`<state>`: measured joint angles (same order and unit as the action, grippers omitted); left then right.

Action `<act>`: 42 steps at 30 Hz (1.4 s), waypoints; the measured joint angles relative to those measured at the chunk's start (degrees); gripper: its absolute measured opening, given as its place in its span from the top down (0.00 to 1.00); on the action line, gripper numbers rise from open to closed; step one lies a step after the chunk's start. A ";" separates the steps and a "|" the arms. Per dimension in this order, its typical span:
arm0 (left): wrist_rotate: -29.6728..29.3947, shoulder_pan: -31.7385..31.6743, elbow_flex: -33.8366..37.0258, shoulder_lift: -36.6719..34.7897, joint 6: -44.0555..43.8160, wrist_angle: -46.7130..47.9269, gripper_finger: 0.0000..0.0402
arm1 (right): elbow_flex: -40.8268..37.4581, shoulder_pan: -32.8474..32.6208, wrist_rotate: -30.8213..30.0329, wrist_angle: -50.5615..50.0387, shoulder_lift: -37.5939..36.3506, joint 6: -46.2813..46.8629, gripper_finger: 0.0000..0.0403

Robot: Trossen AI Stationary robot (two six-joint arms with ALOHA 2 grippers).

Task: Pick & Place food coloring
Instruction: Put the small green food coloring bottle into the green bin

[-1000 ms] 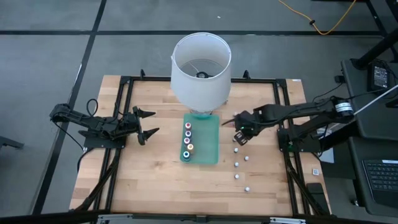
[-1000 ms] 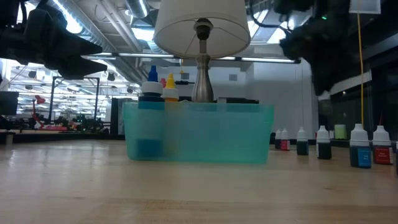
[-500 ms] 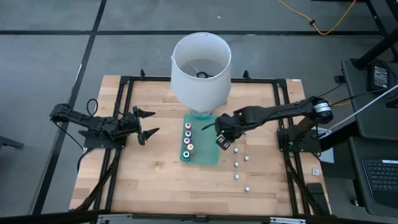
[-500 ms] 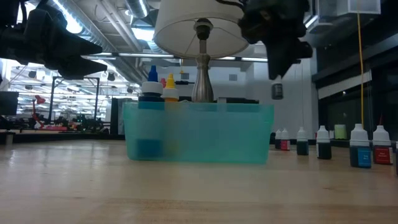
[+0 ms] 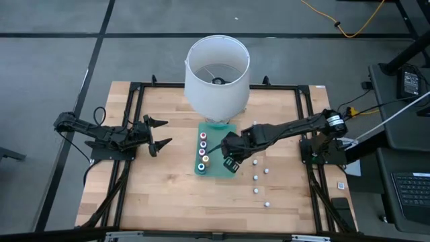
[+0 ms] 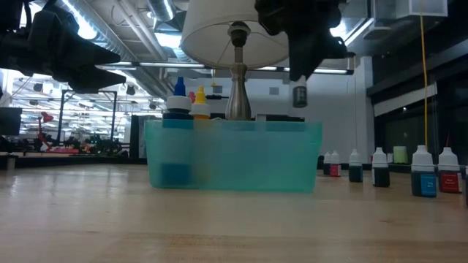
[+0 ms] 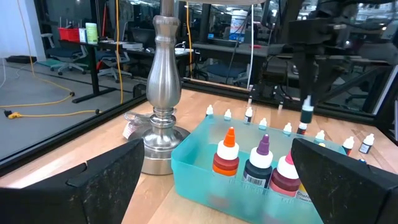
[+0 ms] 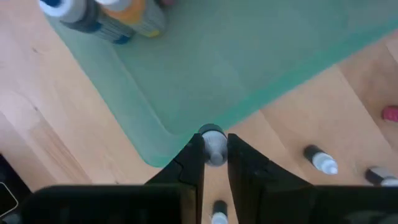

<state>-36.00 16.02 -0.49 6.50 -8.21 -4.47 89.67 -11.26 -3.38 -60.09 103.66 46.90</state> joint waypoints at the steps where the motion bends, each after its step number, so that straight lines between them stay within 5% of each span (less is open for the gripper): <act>1: 0.01 -0.01 0.00 0.00 -0.02 0.00 0.00 | 0.86 -0.30 -0.13 0.08 0.71 -0.61 0.86; 22: 0.01 0.00 0.00 0.01 -0.01 0.00 0.00 | 4.97 -8.09 -8.67 4.44 10.49 -13.03 0.86; 42: 0.01 0.00 0.00 0.00 -0.01 0.02 0.00 | -3.90 -8.55 -9.00 12.83 11.43 -17.29 0.86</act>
<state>-35.99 16.03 -0.49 6.50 -8.22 -4.45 85.78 -19.81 -12.38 -47.26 115.09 29.61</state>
